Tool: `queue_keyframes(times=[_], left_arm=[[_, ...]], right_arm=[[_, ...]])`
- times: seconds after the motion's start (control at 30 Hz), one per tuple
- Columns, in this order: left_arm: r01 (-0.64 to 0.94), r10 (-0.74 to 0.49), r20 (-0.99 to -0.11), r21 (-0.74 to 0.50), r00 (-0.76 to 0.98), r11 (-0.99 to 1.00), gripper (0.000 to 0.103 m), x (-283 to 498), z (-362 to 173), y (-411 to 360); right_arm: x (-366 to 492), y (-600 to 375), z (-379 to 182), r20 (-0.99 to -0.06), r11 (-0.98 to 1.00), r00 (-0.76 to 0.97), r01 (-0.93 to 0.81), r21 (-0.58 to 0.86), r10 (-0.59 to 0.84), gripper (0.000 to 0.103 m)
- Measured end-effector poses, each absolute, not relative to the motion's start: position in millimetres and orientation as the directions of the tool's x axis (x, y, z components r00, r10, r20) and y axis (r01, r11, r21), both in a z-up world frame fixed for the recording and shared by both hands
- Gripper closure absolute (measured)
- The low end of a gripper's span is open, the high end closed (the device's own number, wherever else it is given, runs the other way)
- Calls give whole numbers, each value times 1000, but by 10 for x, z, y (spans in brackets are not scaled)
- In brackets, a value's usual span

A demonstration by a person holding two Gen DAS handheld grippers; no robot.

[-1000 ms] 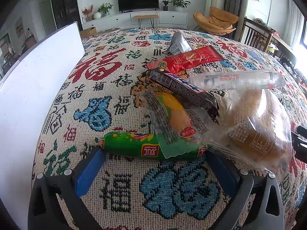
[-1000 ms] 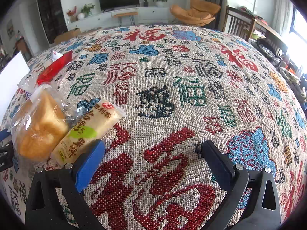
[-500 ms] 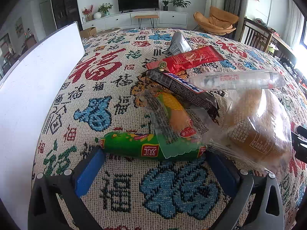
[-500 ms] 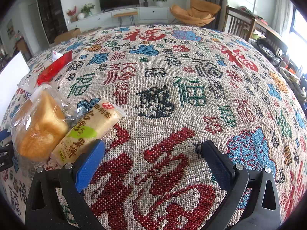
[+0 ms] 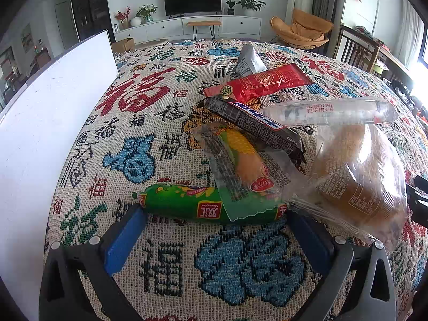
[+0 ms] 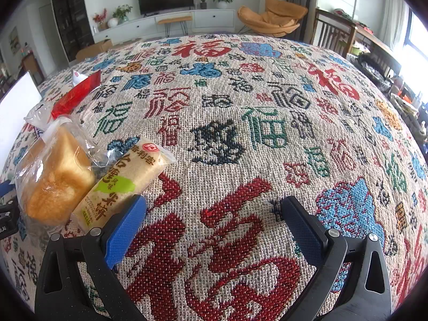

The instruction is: Organize snacks

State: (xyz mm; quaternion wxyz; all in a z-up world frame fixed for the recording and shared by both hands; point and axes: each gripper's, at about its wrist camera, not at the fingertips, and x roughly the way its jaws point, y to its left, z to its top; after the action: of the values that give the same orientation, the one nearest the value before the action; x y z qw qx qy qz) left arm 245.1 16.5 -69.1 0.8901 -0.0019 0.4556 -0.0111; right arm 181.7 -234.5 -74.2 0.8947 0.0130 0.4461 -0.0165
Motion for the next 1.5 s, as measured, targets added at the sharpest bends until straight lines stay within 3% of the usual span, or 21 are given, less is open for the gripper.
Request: queue_keyframes(times=[1.5], left_arm=[[19, -22, -811, -13, 585, 1000, 0, 2449, -693, 163]], right_arm=[[1809, -2349, -737, -799, 999, 602, 32, 9, -13, 0]])
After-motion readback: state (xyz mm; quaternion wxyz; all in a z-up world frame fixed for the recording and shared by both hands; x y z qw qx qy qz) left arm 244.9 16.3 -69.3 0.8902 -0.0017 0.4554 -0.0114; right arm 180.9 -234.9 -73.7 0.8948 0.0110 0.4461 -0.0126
